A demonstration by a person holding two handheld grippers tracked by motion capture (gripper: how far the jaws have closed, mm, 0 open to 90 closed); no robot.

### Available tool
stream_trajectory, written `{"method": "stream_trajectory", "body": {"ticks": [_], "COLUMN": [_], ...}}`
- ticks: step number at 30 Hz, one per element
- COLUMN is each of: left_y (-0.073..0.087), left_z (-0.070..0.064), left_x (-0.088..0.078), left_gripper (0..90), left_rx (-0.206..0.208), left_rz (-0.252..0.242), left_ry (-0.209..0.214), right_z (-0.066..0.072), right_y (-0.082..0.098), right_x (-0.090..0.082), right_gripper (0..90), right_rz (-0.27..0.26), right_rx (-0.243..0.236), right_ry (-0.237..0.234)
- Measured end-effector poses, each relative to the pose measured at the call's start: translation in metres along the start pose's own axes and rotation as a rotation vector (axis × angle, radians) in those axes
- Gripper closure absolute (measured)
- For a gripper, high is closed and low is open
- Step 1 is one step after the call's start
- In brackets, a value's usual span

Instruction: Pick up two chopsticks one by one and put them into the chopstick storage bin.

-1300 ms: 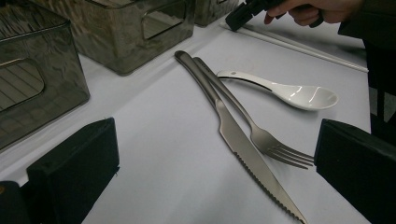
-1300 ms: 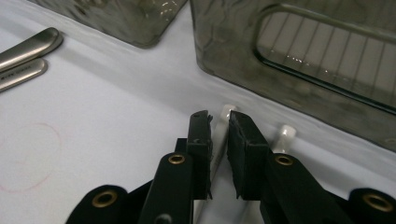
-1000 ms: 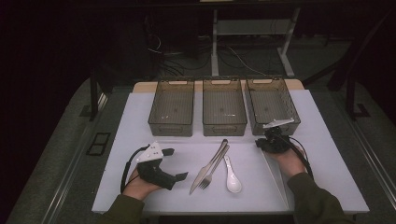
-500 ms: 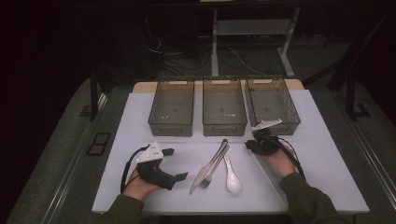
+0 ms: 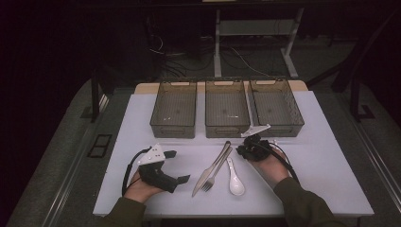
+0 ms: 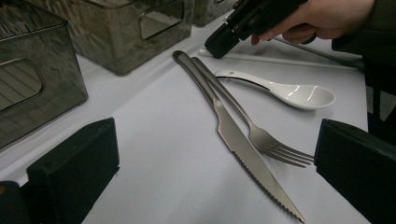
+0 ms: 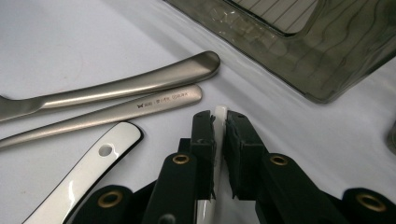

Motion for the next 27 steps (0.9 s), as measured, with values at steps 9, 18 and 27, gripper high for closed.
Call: {"method": "stream_trajectory", "body": {"ticks": [9, 18, 27], "left_y": [0.000, 0.001, 0.001], "left_z": [0.000, 0.000, -0.001], "left_x": [0.000, 0.001, 0.001], "left_gripper": [0.0, 0.0, 0.0], "left_rx": [-0.001, -0.002, -0.003], "left_rz": [0.002, 0.004, 0.010], "left_ry": [-0.001, -0.001, -0.002], "right_z": [0.001, 0.003, 0.002], "right_y": [0.002, 0.030, 0.062], "right_x": [-0.027, -0.057, -0.065], "right_gripper": [66.7, 66.4, 71.4], "right_rz": [-0.046, -0.041, -0.010], "right_rx": [-0.010, -0.037, -0.012], "right_ry": [-0.073, -0.078, -0.080]}}
Point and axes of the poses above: each handheld gripper's, and its own axes: x roughly forward along the jaws, y roughly out of its underside, z roughly to its left, the point moved 6 cm from there along x, roughly forward along the jaws, and after that the axes turned 3 degrees about y, right-handed, at the moved point
